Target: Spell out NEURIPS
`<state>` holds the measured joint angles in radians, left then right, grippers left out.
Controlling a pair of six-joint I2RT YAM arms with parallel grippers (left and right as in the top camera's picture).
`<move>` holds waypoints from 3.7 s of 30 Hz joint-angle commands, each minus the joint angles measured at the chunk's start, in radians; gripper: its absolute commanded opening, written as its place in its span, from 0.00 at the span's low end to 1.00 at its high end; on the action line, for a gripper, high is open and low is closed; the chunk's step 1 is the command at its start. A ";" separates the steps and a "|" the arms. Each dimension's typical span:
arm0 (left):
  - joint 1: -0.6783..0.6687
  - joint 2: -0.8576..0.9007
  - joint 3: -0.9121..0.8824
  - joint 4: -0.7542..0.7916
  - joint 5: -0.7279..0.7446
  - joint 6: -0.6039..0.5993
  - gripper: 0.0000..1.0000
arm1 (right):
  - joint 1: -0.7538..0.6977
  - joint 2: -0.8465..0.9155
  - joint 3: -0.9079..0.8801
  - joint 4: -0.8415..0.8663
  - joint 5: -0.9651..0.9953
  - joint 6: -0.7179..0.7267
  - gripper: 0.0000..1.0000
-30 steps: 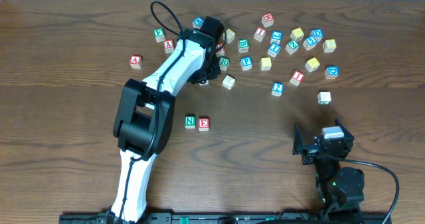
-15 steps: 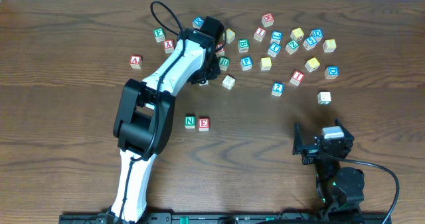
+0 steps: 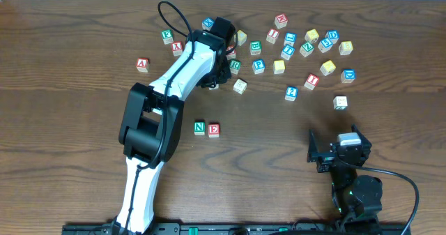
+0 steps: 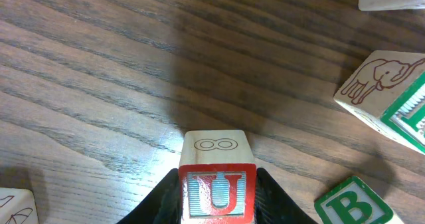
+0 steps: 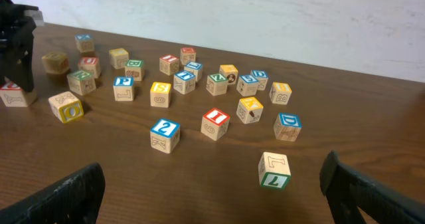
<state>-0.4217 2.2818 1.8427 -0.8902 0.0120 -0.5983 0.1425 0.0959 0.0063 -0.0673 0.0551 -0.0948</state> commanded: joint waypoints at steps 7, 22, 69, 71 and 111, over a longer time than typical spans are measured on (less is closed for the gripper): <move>0.000 0.008 0.021 -0.013 -0.023 0.026 0.25 | -0.005 -0.004 -0.001 -0.004 -0.003 0.004 0.99; 0.000 -0.102 0.021 -0.010 -0.032 0.055 0.23 | -0.005 -0.004 -0.001 -0.004 -0.003 0.004 0.99; -0.357 -0.401 -0.236 -0.076 -0.187 0.016 0.08 | -0.005 -0.004 -0.001 -0.004 -0.003 0.004 0.99; -0.364 -0.401 -0.256 -0.062 -0.180 0.005 0.08 | -0.005 -0.004 -0.001 -0.004 -0.003 0.004 0.99; -0.416 -0.401 -0.557 0.197 -0.152 -0.074 0.08 | -0.005 -0.004 -0.001 -0.004 -0.003 0.004 0.99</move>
<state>-0.8352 1.8889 1.3087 -0.7097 -0.1360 -0.6552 0.1425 0.0959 0.0063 -0.0673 0.0551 -0.0948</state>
